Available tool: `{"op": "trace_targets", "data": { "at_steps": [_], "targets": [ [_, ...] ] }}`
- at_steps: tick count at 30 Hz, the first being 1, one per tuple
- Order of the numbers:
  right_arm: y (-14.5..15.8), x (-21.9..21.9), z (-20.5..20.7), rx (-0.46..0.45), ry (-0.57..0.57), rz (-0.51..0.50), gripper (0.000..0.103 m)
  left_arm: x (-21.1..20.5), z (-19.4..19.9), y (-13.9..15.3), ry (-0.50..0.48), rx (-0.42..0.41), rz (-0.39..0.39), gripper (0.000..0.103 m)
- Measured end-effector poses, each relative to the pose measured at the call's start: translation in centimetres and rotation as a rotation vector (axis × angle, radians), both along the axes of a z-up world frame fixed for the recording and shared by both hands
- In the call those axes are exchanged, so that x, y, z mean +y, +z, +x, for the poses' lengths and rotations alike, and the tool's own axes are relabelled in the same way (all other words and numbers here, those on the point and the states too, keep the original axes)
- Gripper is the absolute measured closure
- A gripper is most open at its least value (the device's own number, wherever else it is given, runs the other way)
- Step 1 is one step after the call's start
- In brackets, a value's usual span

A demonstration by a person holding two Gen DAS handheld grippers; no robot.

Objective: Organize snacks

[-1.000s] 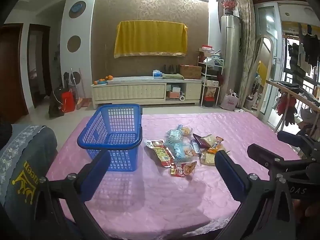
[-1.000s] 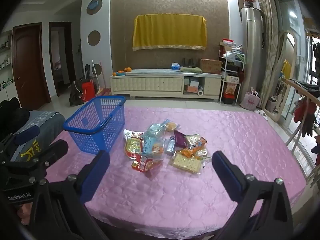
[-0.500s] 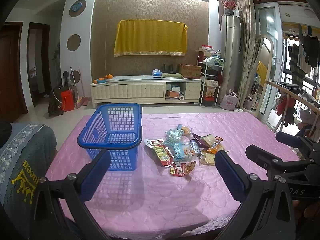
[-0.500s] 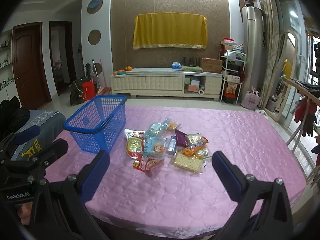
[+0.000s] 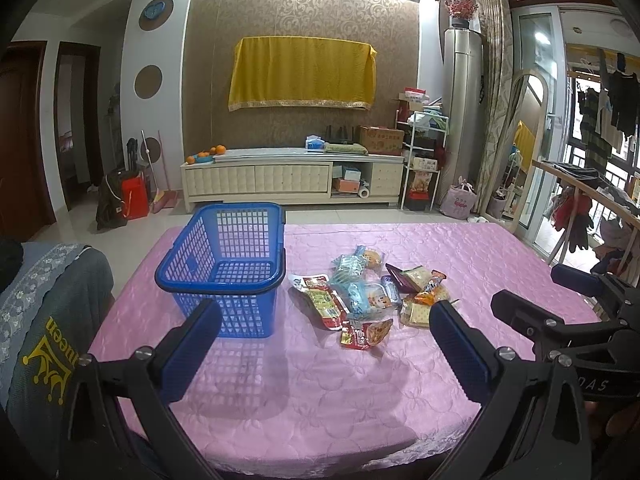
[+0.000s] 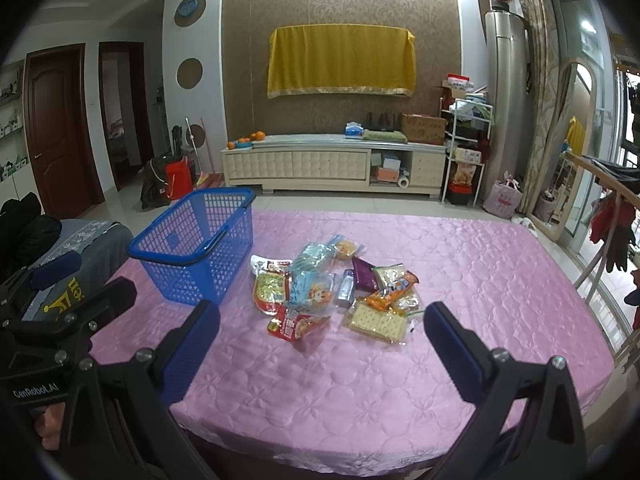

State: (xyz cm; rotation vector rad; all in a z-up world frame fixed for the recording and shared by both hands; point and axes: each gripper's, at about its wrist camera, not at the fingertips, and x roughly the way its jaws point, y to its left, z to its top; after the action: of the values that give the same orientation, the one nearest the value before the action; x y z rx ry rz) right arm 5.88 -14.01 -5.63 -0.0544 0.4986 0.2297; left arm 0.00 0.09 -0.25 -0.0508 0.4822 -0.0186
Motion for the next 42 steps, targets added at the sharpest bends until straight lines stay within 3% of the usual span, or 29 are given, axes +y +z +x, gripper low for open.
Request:
{"op": "trace_targets", "data": {
  "at_steps": [42],
  "targets": [
    [-0.48, 0.26, 0.03, 0.022, 0.012, -0.009, 0.0, 0.1, -0.12, -0.41, -0.004, 0.017, -0.008, 0.0]
  ]
}}
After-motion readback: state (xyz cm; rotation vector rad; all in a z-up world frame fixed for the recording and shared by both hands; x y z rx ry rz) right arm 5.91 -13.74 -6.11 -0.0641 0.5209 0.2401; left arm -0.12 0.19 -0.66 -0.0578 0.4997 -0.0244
